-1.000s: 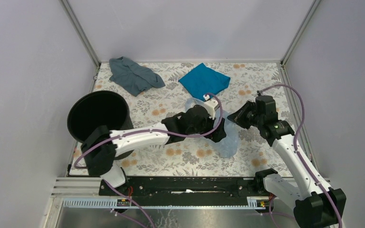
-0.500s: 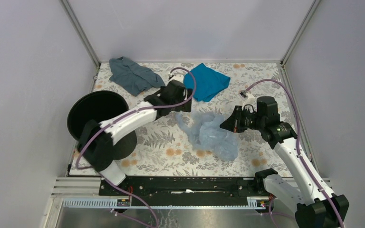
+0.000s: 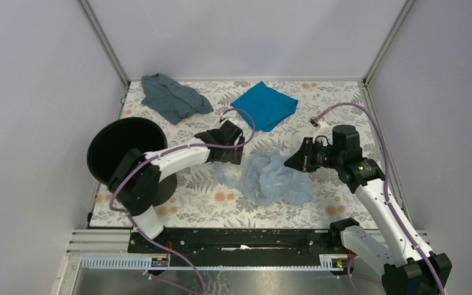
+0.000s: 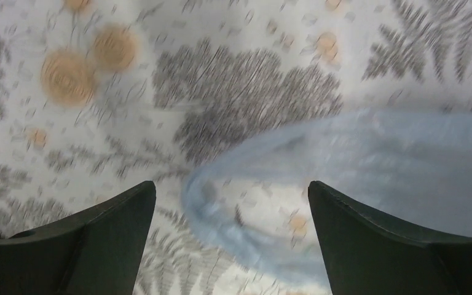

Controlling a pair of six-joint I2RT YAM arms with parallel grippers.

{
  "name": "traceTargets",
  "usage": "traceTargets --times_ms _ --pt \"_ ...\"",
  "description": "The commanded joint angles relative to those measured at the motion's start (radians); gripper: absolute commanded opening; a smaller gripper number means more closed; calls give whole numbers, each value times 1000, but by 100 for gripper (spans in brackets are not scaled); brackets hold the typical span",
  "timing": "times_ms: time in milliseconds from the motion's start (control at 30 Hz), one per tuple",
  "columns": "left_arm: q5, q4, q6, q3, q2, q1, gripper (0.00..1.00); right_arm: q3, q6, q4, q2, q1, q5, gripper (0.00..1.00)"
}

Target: Put the trash bags into the trash bin

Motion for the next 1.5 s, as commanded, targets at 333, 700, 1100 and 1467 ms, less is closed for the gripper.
traceTargets --times_ms 333,700,1100,1467 --pt "38 99 -71 -152 -40 35 87 29 30 -3 -8 7 -54 0" --pt "-50 27 -41 23 30 66 0 100 194 -126 71 6 395 0" --pt "-98 -245 235 1375 88 53 0 1596 -108 -426 728 136 896 0" --pt "34 194 -29 13 -234 100 0 124 -66 319 331 177 709 0"
